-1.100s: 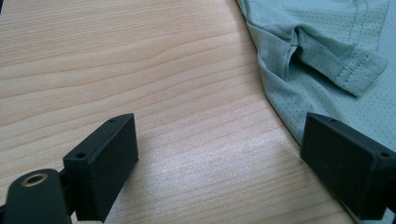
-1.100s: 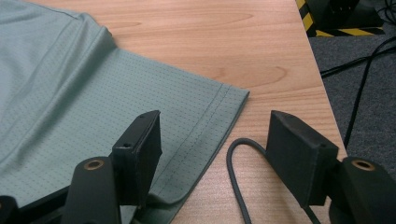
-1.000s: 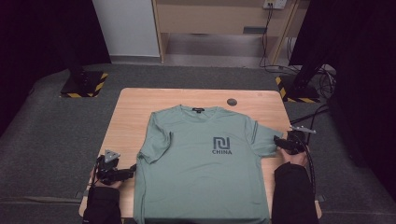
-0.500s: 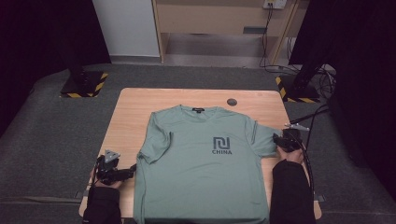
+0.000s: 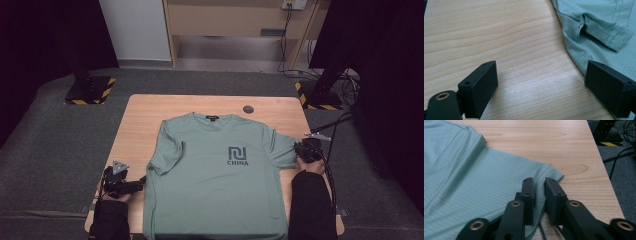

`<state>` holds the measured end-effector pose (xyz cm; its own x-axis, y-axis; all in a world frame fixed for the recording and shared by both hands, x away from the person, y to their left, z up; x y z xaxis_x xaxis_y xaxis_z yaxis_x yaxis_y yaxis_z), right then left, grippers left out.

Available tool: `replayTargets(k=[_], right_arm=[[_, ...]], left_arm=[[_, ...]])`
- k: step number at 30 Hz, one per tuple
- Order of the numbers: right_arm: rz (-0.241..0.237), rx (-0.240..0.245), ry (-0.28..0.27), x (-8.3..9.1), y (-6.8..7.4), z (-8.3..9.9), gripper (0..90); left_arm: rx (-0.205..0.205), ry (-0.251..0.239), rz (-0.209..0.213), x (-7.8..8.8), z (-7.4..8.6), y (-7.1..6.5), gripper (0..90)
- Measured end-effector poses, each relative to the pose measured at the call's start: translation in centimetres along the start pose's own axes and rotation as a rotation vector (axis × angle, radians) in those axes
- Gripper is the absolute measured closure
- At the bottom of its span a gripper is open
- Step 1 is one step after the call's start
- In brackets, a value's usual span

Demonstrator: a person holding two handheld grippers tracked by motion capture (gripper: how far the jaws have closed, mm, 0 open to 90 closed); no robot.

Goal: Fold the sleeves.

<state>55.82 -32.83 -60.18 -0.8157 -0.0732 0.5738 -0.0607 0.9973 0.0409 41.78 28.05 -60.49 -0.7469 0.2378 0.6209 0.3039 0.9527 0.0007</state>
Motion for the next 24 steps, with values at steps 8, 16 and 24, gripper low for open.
replayTargets(k=[8, 16, 24], right_arm=[[-0.016, -0.025, -0.002, 0.0, 0.2, 0.0, 86.0], [-0.117, -0.059, -0.016, 1.2, 1.8, -0.2, 86.0], [-0.262, -0.103, -0.081, 3.1, 5.4, -2.2, 85.8]], left_arm=[[-0.003, 0.002, -0.003, 0.0, 0.0, 0.0, 10.3], [-0.006, 0.002, -0.005, 0.0, 0.0, 0.0, 10.4], [-0.009, 0.004, -0.007, 0.0, 0.0, 0.0, 10.3]])
Point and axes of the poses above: each handheld gripper's, and its own axes: x roughly backward along the jaws, z roughly out of its underside, y roughly to its left, the point moved 10 cm from there along -x, roughly forward along the jaws, and after that the axes turned 4 degrees about -y, right-handed, at the moved point
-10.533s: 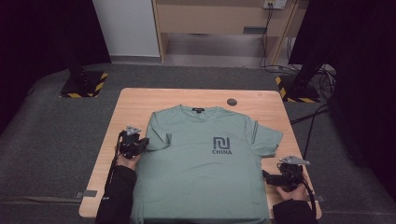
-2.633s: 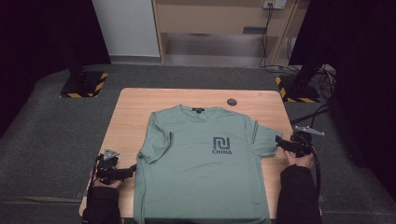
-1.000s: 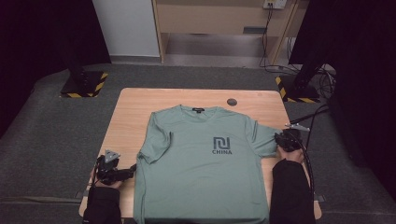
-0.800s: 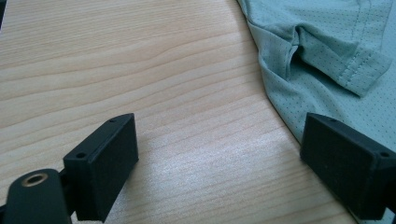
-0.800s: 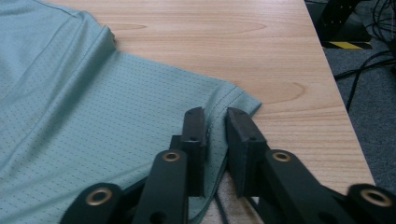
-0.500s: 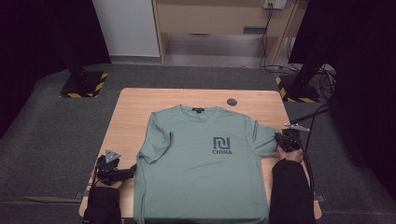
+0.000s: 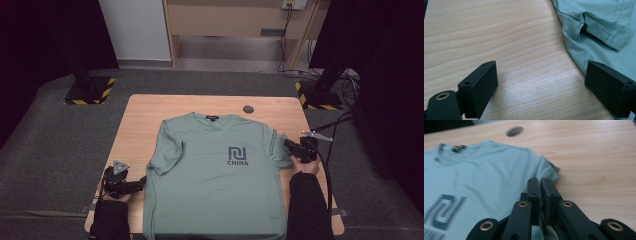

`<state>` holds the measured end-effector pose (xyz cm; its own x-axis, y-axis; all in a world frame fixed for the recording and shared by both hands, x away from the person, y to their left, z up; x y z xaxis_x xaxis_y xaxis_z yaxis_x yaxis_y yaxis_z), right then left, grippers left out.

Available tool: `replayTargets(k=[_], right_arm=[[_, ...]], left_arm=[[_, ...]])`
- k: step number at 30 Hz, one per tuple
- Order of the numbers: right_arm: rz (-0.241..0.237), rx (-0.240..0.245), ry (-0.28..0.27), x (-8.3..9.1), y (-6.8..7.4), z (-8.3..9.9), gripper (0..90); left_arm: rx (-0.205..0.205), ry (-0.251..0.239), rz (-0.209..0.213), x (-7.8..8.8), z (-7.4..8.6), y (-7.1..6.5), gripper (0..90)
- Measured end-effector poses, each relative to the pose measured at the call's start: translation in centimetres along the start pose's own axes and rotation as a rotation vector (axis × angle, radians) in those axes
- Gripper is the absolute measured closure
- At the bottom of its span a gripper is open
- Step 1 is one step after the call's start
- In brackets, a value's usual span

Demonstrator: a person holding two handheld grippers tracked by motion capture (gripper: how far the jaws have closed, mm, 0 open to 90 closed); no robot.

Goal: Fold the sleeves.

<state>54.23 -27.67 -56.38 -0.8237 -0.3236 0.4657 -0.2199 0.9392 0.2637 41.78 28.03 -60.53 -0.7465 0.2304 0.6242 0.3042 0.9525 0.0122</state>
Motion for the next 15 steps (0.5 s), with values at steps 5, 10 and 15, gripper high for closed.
replayTargets(k=[5, 10, 15], right_arm=[[-0.066, -0.005, -0.017, 0.0, 2.6, -0.2, 85.8], [-0.106, 0.011, -0.015, -0.1, 4.6, -0.2, 85.8], [-0.15, 0.039, -0.024, -0.3, 6.9, -0.7, 85.8]], left_arm=[[0.0, 0.0, 0.0, 0.0, 0.0, 0.0, 10.3], [-0.001, 0.0, -0.001, 0.0, 0.0, 0.0, 10.3], [-0.001, 0.0, -0.001, 0.0, 0.0, 0.0, 10.3]])
Point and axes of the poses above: each handheld gripper's, and its own axes: x roughly backward along the jaws, z roughly out of its underside, y roughly to its left, the point moved 10 cm from there along -x, roughly forward along the jaws, and after that the axes turned 4 degrees about -y, right-handed, at the moved point
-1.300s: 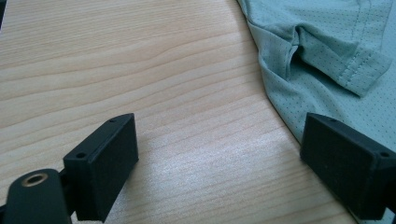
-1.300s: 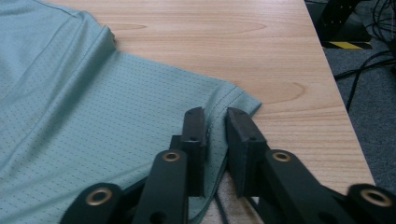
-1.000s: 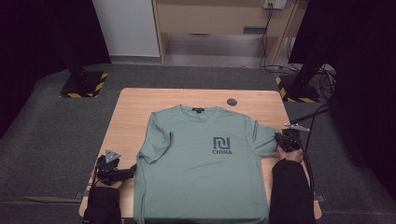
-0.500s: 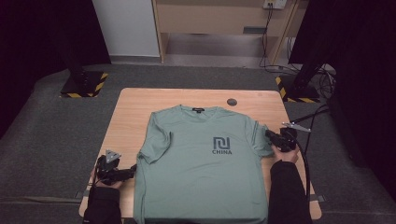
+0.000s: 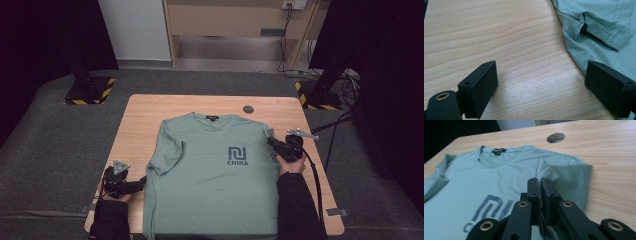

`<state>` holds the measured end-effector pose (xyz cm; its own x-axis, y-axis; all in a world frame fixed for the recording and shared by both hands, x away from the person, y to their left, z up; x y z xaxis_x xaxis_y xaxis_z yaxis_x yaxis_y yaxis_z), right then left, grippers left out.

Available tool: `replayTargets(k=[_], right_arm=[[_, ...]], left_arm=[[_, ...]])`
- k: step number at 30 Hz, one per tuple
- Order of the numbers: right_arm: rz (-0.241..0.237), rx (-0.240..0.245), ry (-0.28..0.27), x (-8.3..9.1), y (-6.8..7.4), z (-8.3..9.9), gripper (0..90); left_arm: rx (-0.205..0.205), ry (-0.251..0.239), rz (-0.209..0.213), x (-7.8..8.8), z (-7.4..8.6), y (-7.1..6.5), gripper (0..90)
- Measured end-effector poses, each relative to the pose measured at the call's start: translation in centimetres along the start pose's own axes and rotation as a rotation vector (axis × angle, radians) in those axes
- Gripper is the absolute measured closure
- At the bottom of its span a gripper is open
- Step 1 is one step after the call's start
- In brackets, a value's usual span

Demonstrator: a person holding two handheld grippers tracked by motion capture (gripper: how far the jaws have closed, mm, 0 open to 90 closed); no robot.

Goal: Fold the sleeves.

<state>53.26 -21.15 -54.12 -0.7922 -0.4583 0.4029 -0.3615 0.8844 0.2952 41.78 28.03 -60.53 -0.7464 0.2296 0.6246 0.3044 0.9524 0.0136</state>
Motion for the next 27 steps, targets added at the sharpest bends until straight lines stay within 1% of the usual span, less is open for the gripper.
replayTargets(k=[2, 6, 7, 8, 9, 11, 12, 14, 16, 17, 19, 22, 27], right_arm=[[-0.017, 0.001, 0.002, -0.2, 0.7, 0.1, 85.7], [-0.05, 0.015, 0.031, -0.9, 2.0, 0.8, 85.0], [-0.065, 0.015, 0.04, -1.0, 2.3, 1.0, 82.9], [-0.089, 0.005, 0.056, -1.1, 2.6, 1.3, 76.3], [-0.106, -0.002, 0.064, -1.2, 2.9, 1.3, 72.3], [-0.113, 0.001, 0.065, -1.0, 2.8, 1.2, 65.9], [-0.106, 0.0, 0.058, -0.8, 2.6, 1.0, 62.8], [-0.092, -0.001, 0.054, -0.2, 2.0, 0.6, 59.5], [-0.058, 0.014, 0.053, 0.4, 1.1, 0.4, 55.2], [-0.041, 0.021, 0.056, 0.8, 0.7, 0.4, 54.5], [-0.022, 0.032, 0.067, 1.4, 0.0, 0.6, 52.5], [0.011, 0.061, 0.082, 2.1, -0.8, 1.1, 50.7], [0.027, 0.078, 0.084, 3.3, -1.6, 1.8, 50.9]], left_arm=[[0.001, 0.0, 0.0, 0.0, 0.0, 0.0, 10.3], [0.0, 0.0, 0.0, 0.0, 0.0, 0.0, 10.3], [0.0, 0.0, 0.0, 0.0, 0.0, 0.0, 10.3], [0.0, 0.0, 0.0, 0.0, 0.0, 0.0, 10.3], [0.001, 0.0, 0.0, 0.0, 0.0, 0.0, 10.3], [0.001, -0.001, 0.0, 0.0, 0.0, 0.0, 10.3], [0.001, 0.0, 0.001, 0.0, 0.0, 0.0, 10.3], [0.001, 0.0, 0.0, 0.0, 0.0, 0.0, 10.3], [0.0, 0.0, 0.0, 0.0, 0.0, 0.0, 10.3], [-0.001, 0.0, -0.001, 0.0, 0.0, 0.0, 10.3], [-0.001, 0.0, -0.002, 0.0, 0.0, 0.0, 10.3], [-0.001, 0.001, -0.002, 0.0, 0.0, 0.0, 10.3], [-0.001, 0.001, -0.002, 0.0, 0.0, 0.0, 10.2]])
Point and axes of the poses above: each handheld gripper's, and its own axes: x roughly backward along the jaws, z roughly out of its underside, y roughly to its left, the point moved 10 cm from there along -x, roughly forward along the jaws, and after that the axes turned 4 degrees about -y, right-handed, at the moved point
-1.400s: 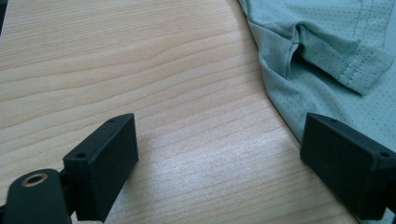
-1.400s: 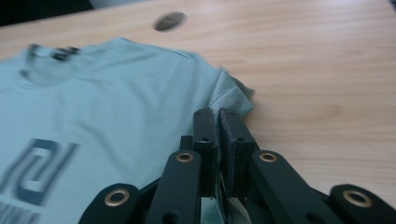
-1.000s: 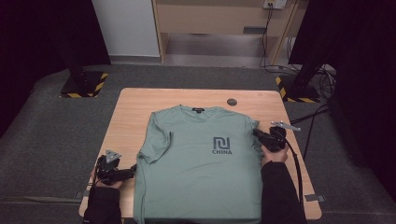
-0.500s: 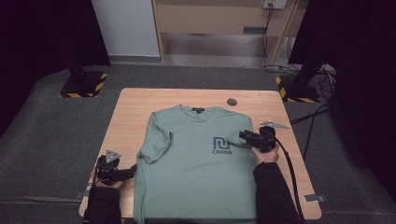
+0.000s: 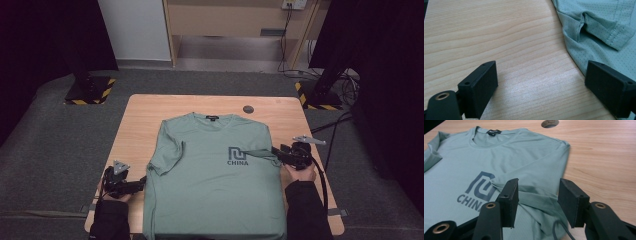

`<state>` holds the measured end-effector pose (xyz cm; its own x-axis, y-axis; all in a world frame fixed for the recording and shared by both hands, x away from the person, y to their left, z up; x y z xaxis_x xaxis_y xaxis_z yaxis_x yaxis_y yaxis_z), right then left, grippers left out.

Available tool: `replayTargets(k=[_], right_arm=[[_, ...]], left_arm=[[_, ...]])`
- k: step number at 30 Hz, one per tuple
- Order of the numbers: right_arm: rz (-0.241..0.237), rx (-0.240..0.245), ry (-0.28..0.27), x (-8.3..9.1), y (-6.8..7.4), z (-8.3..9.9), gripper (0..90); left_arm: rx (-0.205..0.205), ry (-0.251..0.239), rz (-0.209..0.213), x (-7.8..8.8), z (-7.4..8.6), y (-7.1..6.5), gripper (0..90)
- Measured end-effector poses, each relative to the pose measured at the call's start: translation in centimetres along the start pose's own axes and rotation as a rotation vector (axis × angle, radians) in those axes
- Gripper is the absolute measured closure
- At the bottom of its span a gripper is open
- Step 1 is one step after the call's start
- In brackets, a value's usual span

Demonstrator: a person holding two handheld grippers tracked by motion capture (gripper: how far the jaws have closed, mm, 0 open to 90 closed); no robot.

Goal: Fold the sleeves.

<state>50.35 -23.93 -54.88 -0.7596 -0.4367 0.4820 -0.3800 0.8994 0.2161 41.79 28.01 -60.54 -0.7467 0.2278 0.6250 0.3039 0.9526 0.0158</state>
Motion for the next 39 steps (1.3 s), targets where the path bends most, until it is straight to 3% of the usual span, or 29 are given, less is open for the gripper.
replayTargets(k=[6, 9, 11, 16, 20, 21, 24, 28, 34, 39], right_arm=[[0.0, -0.017, -0.029, 1.5, -0.7, -0.3, 52.7], [-0.011, -0.052, -0.056, 2.1, -0.9, -0.4, 52.7], [0.022, -0.02, -0.068, 2.5, -1.3, -0.4, 53.2], [-0.001, -0.048, -0.106, 2.7, -1.9, -0.4, 47.3], [0.049, -0.02, -0.12, 2.4, -2.6, -0.1, 43.9], [0.053, -0.023, -0.115, 2.4, -2.7, 0.0, 44.1], [0.047, -0.083, -0.032, 1.9, -3.0, 0.7, 44.0], [0.077, -0.079, 0.019, 1.2, -3.9, 1.5, 42.4], [0.056, -0.058, 0.029, 0.1, -3.5, 1.9, 43.1], [0.03, -0.058, 0.022, -0.5, -2.8, 2.0, 49.4]], left_arm=[[0.0, 0.0, 0.0, 0.0, 0.0, 0.0, 10.2], [0.001, 0.0, 0.0, 0.0, 0.0, 0.0, 10.2], [0.0, 0.0, 0.0, 0.0, 0.0, 0.0, 10.2], [0.0, 0.0, 0.0, 0.0, 0.0, 0.0, 10.2], [0.0, 0.0, 0.0, 0.0, 0.0, 0.0, 10.0], [0.0, 0.0, 0.0, 0.0, 0.0, 0.0, 10.0], [0.0, 0.0, 0.0, 0.0, 0.0, 0.0, 10.0], [0.0, 0.001, 0.0, 0.0, 0.0, 0.0, 10.0], [-0.001, 0.001, -0.001, 0.0, 0.0, 0.0, 9.9], [0.0, 0.001, -0.001, 0.0, 0.0, 0.0, 9.9]])
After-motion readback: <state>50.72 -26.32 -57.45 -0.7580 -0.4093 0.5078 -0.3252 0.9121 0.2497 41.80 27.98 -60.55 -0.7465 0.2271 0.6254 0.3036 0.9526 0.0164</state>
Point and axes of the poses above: each handheld gripper's, and its own axes: x roughly backward along the jaws, z roughly out of its underside, y roughly to its left, the point moved 10 cm from there along -x, roughly forward along the jaws, and after that the axes turned 4 degrees about -y, right-handed, at the moved point
